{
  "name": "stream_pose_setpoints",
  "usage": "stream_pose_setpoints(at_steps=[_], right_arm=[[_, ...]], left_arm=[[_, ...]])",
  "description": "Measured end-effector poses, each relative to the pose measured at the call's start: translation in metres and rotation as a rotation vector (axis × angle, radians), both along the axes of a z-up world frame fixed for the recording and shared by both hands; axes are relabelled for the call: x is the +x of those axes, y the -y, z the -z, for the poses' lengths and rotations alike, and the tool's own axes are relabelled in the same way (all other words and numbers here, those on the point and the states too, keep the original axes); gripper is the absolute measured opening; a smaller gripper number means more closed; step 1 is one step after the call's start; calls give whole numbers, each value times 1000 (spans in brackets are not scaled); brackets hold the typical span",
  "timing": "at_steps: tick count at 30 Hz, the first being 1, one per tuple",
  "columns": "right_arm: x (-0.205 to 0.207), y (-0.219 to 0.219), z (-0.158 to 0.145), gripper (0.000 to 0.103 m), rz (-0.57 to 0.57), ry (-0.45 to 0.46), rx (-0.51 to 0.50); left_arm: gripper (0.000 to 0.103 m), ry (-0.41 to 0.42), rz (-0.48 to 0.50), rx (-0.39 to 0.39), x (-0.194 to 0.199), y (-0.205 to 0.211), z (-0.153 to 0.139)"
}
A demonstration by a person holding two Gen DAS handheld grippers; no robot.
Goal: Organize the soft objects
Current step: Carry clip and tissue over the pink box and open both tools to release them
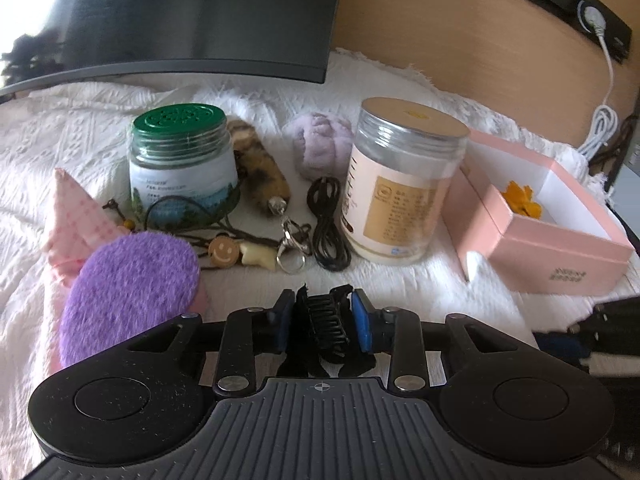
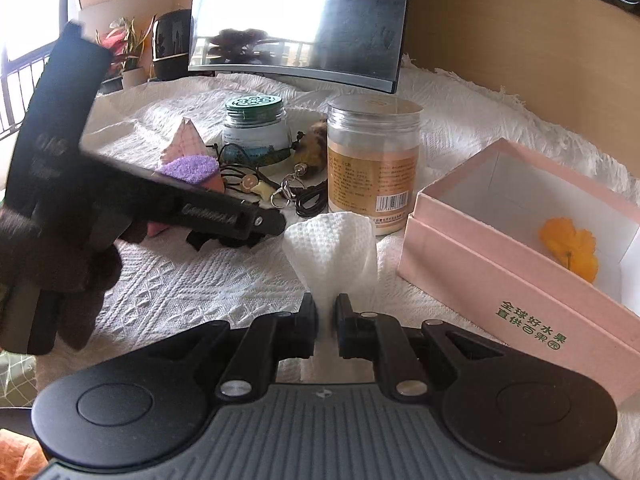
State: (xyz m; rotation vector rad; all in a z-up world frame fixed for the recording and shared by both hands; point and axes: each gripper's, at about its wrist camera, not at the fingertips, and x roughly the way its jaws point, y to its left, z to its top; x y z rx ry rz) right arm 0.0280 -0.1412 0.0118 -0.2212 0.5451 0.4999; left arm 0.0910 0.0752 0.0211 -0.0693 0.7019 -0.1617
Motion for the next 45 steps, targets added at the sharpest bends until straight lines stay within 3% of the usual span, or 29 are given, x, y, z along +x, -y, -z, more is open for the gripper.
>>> stream_pose_setpoints(at_steps=[12, 17, 21, 25, 29, 32, 35, 40, 43, 45], right_arm=[[8, 7, -9, 9, 8, -53, 66], [10, 5, -23, 9, 25, -86, 80], [12, -10, -60, 9, -33, -108, 115], [21, -20, -123, 9, -76, -48, 175], [36, -5, -179, 9, 2, 49, 204], [37, 22, -200, 9, 132, 159, 178], [31, 55, -191, 9, 275, 213, 163], [29, 102, -127, 9, 496, 176, 142], [42, 114, -87, 9, 539, 108, 141], [51, 119, -69, 12, 533, 52, 143]], left_arm=[[34, 41, 46, -44, -32, -18, -3], [34, 49, 83, -73, -40, -26, -17], [34, 122, 92, -69, -34, -36, -59], [34, 209, 73, -57, -4, -44, -113], [34, 249, 69, -103, 43, -42, -158], [35, 247, 108, -154, 70, -27, -173], [35, 217, 174, -198, 94, 5, -173], [35, 114, 332, -219, 116, 88, -141], [36, -9, 406, -228, 130, 130, -111], [37, -142, 430, -216, 140, 150, -87]])
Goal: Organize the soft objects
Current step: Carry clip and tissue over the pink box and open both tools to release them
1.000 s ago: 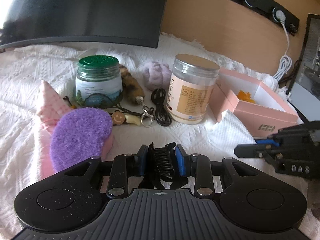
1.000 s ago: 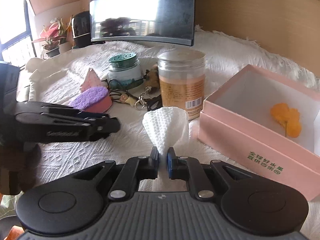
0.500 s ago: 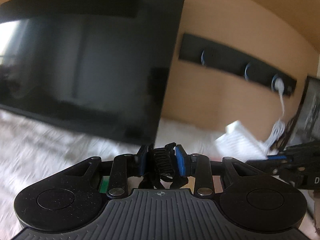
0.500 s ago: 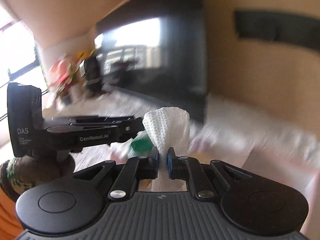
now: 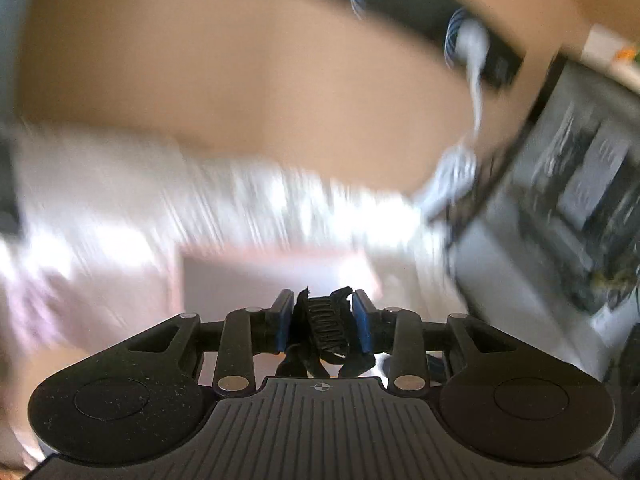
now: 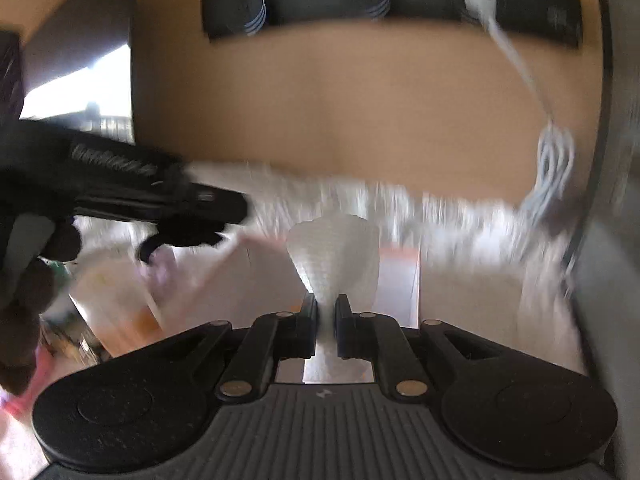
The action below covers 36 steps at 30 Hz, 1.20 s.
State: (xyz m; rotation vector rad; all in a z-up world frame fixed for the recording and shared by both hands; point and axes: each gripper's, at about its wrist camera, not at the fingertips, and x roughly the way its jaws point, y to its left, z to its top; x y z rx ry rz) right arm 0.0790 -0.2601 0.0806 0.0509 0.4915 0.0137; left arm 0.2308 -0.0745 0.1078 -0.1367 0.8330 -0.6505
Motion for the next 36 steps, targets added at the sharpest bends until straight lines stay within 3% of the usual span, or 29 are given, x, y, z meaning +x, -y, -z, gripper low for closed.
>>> stream_pose_setpoints(at_steps=[2, 3, 4, 10, 14, 19, 26, 31, 36], right_arm=[[3, 5, 13, 32, -1, -24, 35], [2, 8, 16, 51, -3, -19, 50], [1, 10, 18, 63, -4, -6, 62], [-13, 13, 14, 65, -11, 46, 75], [-16, 13, 14, 65, -1, 64, 87], [-23, 11, 15, 65, 19, 120, 89], [-30, 7, 15, 65, 13, 161, 97], [-39, -8, 9, 65, -55, 173, 77], [-47, -45, 1, 66, -174, 130, 28]], left_arm=[[35, -59, -22, 88, 3, 14, 18], [35, -42, -30, 136, 0, 20, 22], [35, -9, -28, 171, -3, 25, 23], [35, 209, -25, 294, -20, 41, 10], [35, 204, -5, 197, -24, 32, 4], [35, 238, 28, 154, -44, 16, 1], [35, 276, -30, 47, -87, -43, -7], [35, 295, -115, 65, -123, -106, -11], [35, 306, -291, 97, -152, -180, -8]])
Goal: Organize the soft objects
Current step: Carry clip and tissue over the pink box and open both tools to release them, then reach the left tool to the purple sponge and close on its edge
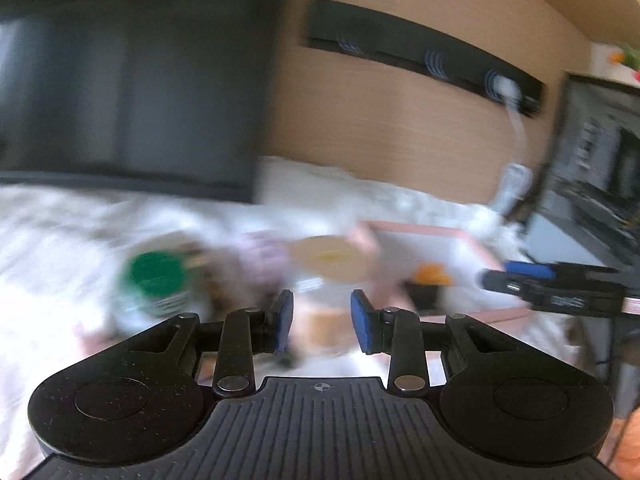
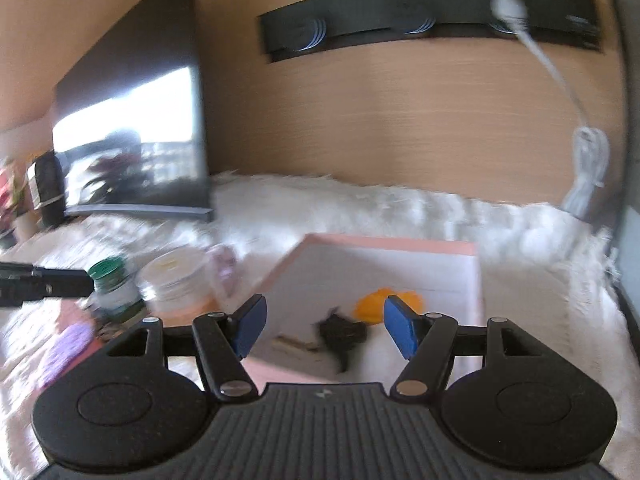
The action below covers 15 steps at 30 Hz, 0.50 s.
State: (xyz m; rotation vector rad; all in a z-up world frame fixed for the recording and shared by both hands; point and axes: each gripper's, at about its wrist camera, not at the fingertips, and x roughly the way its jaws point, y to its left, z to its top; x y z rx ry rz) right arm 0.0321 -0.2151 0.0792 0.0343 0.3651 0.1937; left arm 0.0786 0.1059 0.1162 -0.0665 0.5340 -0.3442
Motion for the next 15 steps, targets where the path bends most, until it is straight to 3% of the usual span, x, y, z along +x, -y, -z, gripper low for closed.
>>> stream_pose_setpoints(at_steps=[6, 15], right_arm=[[0, -55, 2, 66, -162, -100, -66], [27, -150, 14, 65, -385, -281, -74]], left_arm=[[35, -94, -193, -68, -14, -80, 25], [35, -176, -211, -180, -19, -122, 59]])
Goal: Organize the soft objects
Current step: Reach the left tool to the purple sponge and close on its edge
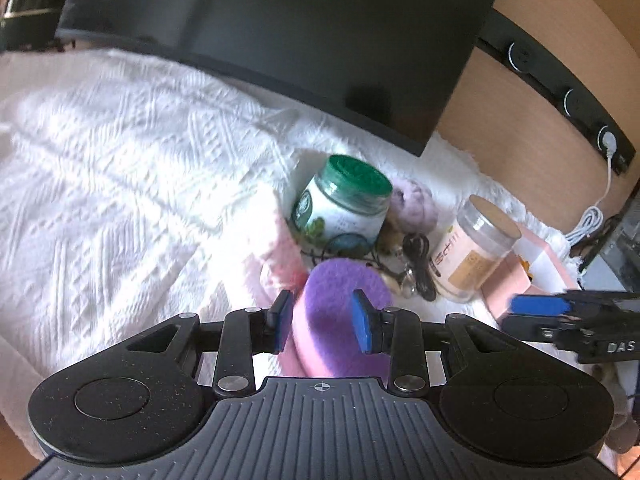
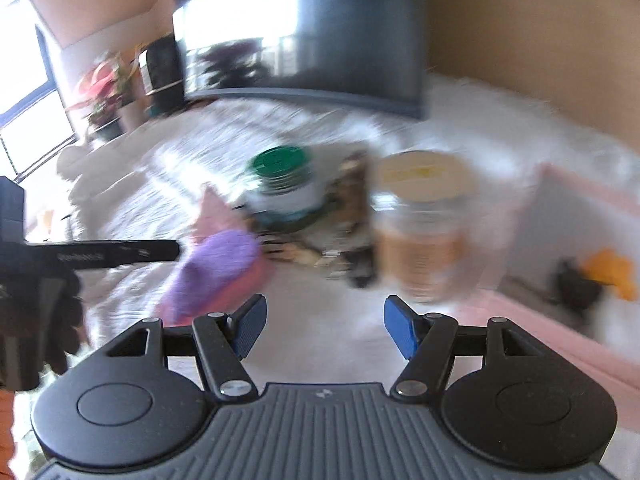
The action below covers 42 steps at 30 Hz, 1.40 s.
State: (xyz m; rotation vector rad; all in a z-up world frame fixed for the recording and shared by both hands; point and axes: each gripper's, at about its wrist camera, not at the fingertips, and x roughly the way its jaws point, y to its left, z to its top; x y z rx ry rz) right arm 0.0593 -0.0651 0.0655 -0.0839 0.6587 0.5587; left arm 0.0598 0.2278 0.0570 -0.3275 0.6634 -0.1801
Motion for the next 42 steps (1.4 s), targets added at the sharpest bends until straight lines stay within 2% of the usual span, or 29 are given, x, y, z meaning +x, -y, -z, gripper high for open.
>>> stream_pose_setpoints(at_steps=[2, 4, 7, 9, 13, 18, 25, 29, 32, 35, 42], right_arm=[[7, -23, 4, 59, -27, 3, -16], [19, -44, 7, 40, -42, -7, -24], [34, -62, 14, 33, -38, -12, -38], [43, -68, 19, 32, -34, -20, -53], [49, -59, 25, 32, -35, -52, -31], [46, -51, 25, 32, -30, -48, -42], [40, -33, 23, 32, -26, -45, -42], [32, -21, 25, 32, -20, -51, -46], [26, -13, 28, 32, -6, -44, -57], [23, -5, 32, 32, 3, -46, -50], [16, -1, 30, 32, 17, -2, -22]], left_arm=[[35, -9, 10, -17, -2, -6, 7], [35, -15, 26, -47, -5, -9, 13], [35, -25, 51, -50, -6, -10, 19], [35, -20, 68, -39, -5, -8, 22], [35, -13, 81, -91, 5, -8, 27], [47, 4, 117, -75, 14, 10, 27], [50, 77, 178, -101, 10, 26, 15], [50, 96, 211, -41, 6, 38, 10], [50, 67, 167, 65, 9, 47, 13], [51, 33, 132, 129, 15, 53, 20], [51, 41, 132, 139, 14, 52, 20]])
